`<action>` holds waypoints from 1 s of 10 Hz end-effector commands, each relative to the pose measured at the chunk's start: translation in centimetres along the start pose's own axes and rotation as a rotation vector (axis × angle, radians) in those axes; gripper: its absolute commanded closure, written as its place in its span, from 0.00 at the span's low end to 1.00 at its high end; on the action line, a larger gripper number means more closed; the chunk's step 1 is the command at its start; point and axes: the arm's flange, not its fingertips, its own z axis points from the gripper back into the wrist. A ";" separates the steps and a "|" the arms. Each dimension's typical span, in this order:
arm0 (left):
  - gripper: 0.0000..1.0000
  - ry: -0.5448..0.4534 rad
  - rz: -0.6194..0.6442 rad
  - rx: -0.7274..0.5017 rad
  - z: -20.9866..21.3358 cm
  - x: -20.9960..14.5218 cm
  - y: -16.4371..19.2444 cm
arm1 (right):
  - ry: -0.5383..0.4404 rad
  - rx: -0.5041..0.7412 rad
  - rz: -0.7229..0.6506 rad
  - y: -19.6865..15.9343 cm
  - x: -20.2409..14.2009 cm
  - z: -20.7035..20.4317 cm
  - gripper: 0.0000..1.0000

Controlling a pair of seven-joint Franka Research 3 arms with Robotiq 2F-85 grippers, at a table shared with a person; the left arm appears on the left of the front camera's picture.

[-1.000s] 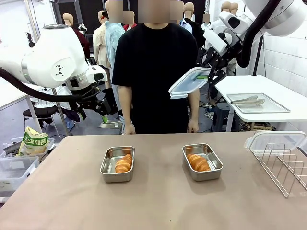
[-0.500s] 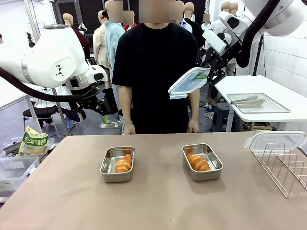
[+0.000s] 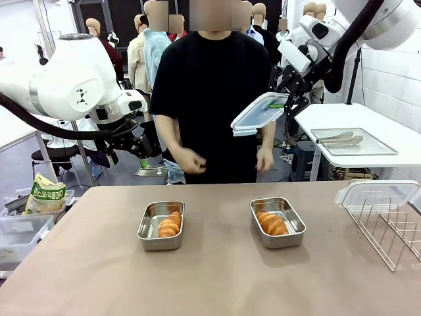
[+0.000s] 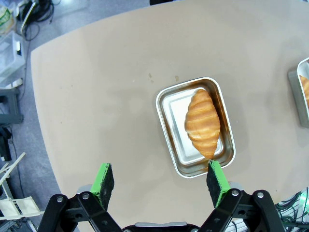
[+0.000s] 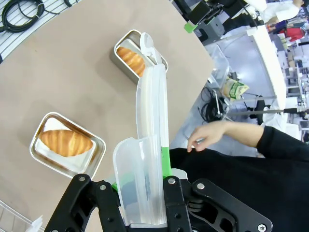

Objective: Place the bread in airtight containers.
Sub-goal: Release when the human grabs the Airtight Container lid.

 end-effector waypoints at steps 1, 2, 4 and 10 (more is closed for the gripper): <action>0.00 -0.001 0.002 0.002 0.2 0.0 0.2 | -0.005 -0.002 0.002 0.0 0.1 0.0 1.00; 0.00 -0.001 0.002 0.002 0.2 0.0 0.2 | -0.005 -0.002 0.002 0.0 0.1 0.0 1.00; 0.00 -0.001 0.002 0.002 0.2 0.0 0.2 | -0.005 -0.002 0.002 0.0 0.1 0.0 1.00; 0.00 -0.001 0.002 0.002 0.2 0.0 0.2 | -0.005 -0.002 0.002 0.0 0.1 0.0 1.00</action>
